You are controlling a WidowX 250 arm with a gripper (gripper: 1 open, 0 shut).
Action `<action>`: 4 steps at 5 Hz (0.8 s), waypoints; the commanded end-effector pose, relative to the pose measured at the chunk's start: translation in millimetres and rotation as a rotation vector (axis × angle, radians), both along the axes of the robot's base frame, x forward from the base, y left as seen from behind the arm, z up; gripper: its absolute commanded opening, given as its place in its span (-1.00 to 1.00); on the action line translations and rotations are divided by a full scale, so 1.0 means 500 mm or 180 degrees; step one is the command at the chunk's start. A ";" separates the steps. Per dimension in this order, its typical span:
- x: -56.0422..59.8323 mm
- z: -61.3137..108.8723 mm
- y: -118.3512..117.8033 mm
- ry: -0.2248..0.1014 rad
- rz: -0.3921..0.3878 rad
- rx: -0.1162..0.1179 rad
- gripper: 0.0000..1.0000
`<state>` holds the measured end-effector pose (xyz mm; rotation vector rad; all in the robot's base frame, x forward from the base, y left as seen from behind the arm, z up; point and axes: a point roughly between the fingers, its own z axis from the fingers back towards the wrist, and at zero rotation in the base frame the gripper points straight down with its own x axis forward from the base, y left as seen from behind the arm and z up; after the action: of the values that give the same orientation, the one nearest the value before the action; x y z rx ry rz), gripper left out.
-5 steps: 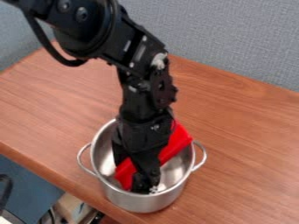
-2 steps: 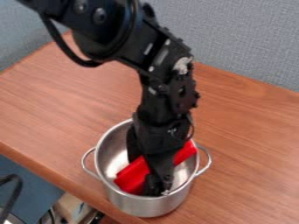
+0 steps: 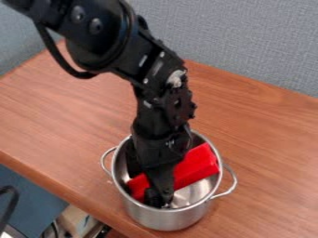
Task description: Put the red object in the metal pot
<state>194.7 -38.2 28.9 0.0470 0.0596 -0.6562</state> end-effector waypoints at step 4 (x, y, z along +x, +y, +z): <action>0.008 0.032 0.032 -0.0002 0.0223 0.0134 1.00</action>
<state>188.8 -23.0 34.2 0.0730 0.1299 -0.5921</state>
